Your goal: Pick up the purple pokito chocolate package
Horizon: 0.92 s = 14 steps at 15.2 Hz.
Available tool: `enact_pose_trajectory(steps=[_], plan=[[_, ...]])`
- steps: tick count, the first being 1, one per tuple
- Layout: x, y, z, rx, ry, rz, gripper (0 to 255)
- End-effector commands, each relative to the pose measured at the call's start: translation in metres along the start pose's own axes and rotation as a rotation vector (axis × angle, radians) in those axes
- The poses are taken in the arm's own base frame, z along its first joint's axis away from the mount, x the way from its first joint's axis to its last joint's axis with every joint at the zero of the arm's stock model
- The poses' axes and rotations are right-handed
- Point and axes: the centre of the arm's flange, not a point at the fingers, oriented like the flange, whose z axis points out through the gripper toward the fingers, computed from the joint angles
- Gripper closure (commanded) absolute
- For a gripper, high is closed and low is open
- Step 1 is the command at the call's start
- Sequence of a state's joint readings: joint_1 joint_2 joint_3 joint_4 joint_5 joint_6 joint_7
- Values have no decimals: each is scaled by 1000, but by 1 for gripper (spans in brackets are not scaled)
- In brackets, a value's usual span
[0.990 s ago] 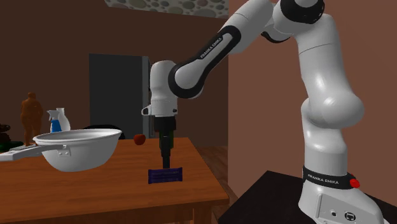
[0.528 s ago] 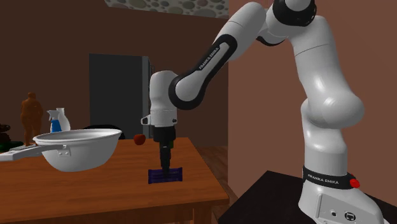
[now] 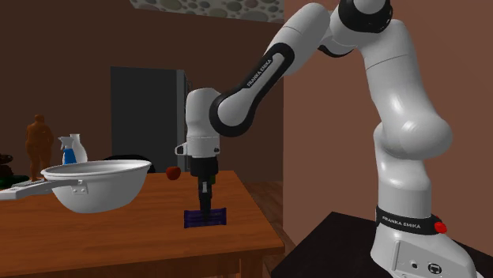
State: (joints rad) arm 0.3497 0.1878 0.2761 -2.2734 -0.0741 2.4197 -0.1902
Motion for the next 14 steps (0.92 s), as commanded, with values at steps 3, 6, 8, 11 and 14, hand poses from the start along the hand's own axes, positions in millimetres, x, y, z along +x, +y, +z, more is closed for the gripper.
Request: enact_pose_trajectory(steps=[3,6,8,11,14], plan=[[0,0,-5,1,-1,-1,255],[-1,0,-21,1,-1,-1,255],[-1,0,-31,1,-1,-1,255],[-2,0,-47,1,-1,-1,255],[-2,-1,-63,1,-1,-1,255]])
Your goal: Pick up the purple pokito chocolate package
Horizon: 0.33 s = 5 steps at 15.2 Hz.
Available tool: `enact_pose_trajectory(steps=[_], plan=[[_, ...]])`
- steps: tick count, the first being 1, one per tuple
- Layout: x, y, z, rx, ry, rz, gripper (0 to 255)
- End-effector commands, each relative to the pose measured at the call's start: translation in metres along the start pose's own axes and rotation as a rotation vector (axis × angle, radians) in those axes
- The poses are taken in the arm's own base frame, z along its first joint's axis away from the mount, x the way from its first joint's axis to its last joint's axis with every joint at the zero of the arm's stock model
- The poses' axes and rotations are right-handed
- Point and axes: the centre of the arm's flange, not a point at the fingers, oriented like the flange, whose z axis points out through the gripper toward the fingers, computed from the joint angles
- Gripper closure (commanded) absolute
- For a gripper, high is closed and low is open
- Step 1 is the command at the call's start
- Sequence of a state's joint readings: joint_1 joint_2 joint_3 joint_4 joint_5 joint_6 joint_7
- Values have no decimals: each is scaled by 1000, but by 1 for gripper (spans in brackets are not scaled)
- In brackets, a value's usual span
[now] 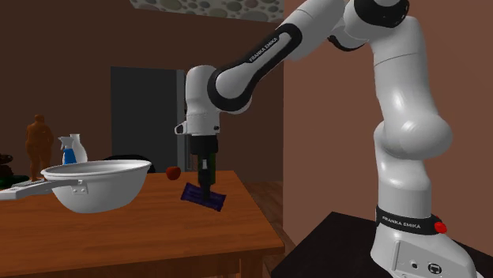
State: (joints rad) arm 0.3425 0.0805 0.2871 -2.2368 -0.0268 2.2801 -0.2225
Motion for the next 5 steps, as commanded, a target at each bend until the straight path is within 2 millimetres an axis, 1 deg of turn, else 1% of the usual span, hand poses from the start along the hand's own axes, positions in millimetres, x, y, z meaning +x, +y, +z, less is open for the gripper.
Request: enact_pose_trajectory(steps=[1,3,5], plan=[[0,1,-10,0,0,0,255],[-1,1,-21,0,0,0,255],[-1,1,-21,0,0,0,255]])
